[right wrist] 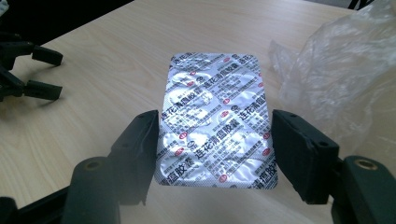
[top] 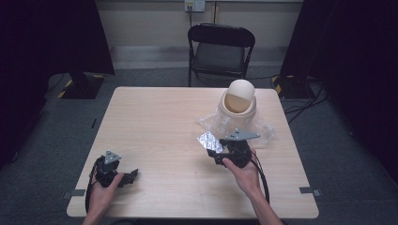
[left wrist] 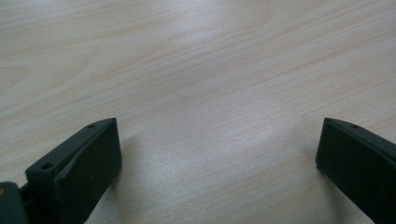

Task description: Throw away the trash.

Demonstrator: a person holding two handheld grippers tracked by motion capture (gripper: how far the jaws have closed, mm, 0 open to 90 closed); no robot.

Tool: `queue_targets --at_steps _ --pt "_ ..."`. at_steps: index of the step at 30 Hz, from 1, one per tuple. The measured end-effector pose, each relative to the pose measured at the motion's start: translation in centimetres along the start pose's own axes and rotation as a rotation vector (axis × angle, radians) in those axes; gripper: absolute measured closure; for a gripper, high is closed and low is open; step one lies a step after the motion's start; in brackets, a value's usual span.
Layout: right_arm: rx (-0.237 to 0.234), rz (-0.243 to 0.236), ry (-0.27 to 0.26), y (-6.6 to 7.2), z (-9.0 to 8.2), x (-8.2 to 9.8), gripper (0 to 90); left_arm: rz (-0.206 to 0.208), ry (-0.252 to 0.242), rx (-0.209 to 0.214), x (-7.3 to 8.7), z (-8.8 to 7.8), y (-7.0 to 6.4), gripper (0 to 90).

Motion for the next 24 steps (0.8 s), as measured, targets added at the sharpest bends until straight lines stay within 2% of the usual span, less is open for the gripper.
queue_targets --at_steps 6,19,20,24 --pt "0.019 -0.002 -0.011 -1.0 -0.5 -1.2 34.2 0.0 0.0 0.0 0.0 0.0 0.0 0.0" --pt "0.091 -0.003 -0.049 -3.9 -1.8 -4.7 34.2 0.0 0.0 0.0 0.0 0.0 0.0 0.0" --pt "0.112 0.0 -0.055 -4.6 -2.0 -5.3 34.2 0.0 0.0 -0.001 0.0 0.0 0.0 0.0" --pt "0.148 0.018 -0.04 -5.9 -1.8 -5.9 34.2 0.0 -0.001 0.0 0.0 0.0 0.0 0.0"
Point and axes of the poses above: each handheld gripper's, and its own axes: z roughly forward along the jaws, x roughly out of its underside, y roughly to its left, the point moved 3 cm from there along z, roughly forward along the jaws, and after that the axes turned 11 degrees about x, right-handed, at the moved point
